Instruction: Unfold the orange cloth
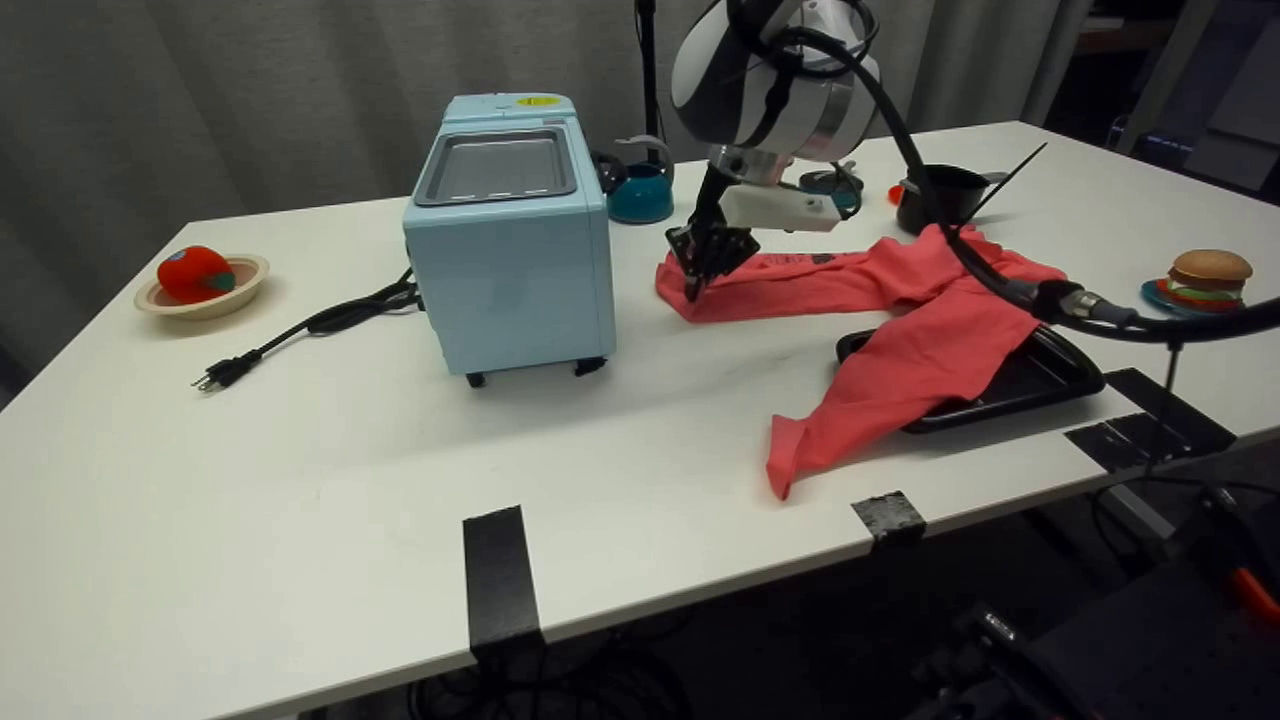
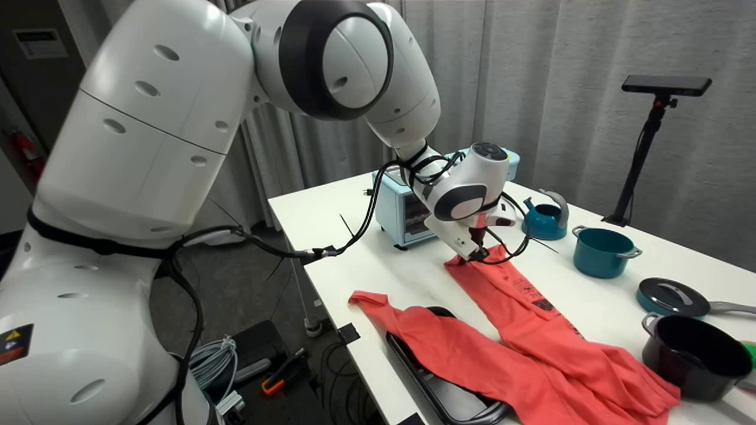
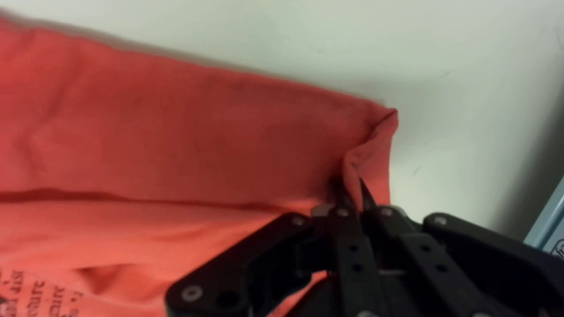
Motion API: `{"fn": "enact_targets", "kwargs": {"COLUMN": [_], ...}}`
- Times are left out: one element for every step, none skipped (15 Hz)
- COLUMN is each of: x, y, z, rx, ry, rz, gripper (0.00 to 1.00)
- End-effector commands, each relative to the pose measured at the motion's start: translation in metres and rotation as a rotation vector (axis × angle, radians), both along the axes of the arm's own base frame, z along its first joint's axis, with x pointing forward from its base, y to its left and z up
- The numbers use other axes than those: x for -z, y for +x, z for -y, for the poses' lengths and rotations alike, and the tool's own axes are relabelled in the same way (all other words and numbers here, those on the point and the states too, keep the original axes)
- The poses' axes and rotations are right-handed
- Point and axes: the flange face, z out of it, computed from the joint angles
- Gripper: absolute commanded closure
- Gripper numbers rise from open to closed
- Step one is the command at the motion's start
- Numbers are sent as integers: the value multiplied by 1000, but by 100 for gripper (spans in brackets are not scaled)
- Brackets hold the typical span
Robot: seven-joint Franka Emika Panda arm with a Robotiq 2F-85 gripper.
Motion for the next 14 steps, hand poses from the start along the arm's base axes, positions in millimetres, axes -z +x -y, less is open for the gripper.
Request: {"fn": "enact_targets", "kwargs": {"x": [-42, -55, -71, -87, -103, -118, -133, -146, -159, -169, -178, -187, -193, -198], "y": [-6, -8, -10, -13, -18, -23, -29, -35, -43, -51, -59, -68, -78, -87], "z": [-2, -2, -1, 0, 1, 1, 2, 2, 3, 4, 4, 5, 5, 5], "rx": [9, 17, 28, 39, 51, 60, 70, 77, 86, 89, 90, 92, 97, 101], "ry": [-19, -16, -11, -6, -2, -3, 3, 8, 9, 10, 14, 16, 18, 22], "rz": [43, 54, 72, 87, 104, 122, 134, 147, 163, 174, 179, 187, 191, 197], "gripper": [99, 99, 99, 99, 99, 99, 99, 99, 99, 99, 99, 99, 99, 99]}}
